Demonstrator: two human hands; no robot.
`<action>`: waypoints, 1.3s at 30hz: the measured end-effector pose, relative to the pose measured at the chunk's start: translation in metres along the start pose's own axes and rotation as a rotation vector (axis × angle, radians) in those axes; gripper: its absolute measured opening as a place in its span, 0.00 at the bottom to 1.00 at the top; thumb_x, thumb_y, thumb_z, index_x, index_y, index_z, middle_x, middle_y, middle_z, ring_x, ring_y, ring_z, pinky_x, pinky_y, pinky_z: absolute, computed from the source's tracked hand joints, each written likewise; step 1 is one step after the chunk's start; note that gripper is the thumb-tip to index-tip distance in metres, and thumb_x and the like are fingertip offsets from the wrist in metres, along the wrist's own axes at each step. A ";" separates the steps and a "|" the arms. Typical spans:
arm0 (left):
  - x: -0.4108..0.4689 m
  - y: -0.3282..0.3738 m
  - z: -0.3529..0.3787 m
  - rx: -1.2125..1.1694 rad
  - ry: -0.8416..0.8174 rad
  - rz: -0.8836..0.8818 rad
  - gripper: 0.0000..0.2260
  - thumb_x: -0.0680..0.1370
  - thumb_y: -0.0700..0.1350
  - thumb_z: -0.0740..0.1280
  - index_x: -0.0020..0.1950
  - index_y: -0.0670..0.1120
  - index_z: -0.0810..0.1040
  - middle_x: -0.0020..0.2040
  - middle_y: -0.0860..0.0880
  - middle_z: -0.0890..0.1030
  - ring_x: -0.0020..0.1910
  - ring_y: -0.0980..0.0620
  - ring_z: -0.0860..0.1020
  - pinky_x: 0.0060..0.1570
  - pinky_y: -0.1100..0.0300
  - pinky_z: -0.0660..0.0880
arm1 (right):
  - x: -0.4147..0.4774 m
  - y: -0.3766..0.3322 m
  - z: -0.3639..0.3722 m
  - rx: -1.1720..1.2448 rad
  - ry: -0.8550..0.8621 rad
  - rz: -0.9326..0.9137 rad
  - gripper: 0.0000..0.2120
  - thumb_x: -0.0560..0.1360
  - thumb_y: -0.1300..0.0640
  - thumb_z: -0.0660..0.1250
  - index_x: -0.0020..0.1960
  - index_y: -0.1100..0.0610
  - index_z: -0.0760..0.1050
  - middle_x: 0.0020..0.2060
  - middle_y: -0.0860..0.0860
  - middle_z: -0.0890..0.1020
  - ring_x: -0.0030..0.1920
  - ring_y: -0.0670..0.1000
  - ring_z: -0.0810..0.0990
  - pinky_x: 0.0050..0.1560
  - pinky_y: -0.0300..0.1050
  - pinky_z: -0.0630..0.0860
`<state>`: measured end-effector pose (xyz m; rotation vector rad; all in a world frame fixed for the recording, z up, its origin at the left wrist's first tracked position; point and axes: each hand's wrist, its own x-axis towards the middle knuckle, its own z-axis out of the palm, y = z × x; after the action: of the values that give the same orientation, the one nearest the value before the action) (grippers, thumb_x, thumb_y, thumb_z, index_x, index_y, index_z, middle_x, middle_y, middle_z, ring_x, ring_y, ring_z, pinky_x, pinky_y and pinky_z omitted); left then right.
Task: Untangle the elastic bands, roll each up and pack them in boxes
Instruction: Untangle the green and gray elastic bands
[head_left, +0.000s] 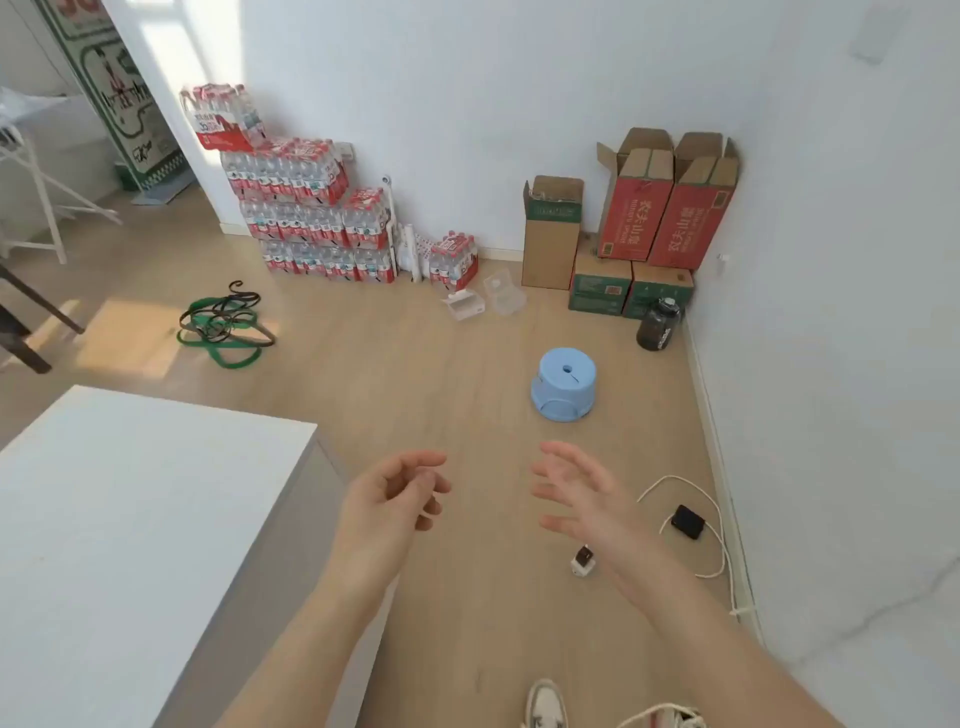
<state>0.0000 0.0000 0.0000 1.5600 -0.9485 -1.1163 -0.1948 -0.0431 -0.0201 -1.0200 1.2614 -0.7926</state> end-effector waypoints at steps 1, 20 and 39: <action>0.024 -0.001 0.003 0.017 0.019 0.011 0.12 0.78 0.34 0.62 0.50 0.48 0.81 0.40 0.49 0.82 0.36 0.55 0.76 0.38 0.61 0.74 | 0.024 -0.004 -0.003 0.086 -0.017 0.024 0.11 0.80 0.52 0.62 0.60 0.51 0.77 0.56 0.51 0.82 0.55 0.50 0.82 0.52 0.48 0.81; 0.457 -0.019 -0.027 1.071 0.305 -0.179 0.20 0.77 0.40 0.59 0.67 0.53 0.71 0.68 0.54 0.72 0.66 0.49 0.69 0.58 0.56 0.70 | 0.536 -0.146 0.055 -1.425 -0.501 -0.561 0.32 0.78 0.48 0.60 0.78 0.47 0.50 0.77 0.51 0.51 0.77 0.53 0.46 0.73 0.48 0.58; 0.881 0.053 -0.289 -0.097 0.799 -0.401 0.17 0.74 0.31 0.60 0.54 0.49 0.79 0.45 0.48 0.75 0.39 0.52 0.73 0.36 0.60 0.71 | 0.966 -0.322 0.390 -0.908 -0.648 -0.142 0.35 0.71 0.28 0.54 0.72 0.46 0.60 0.67 0.54 0.68 0.64 0.51 0.69 0.63 0.47 0.64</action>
<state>0.5194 -0.7629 -0.1010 1.9277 -0.0459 -0.6618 0.3643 -0.9770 -0.0803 -1.9156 0.9572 0.0953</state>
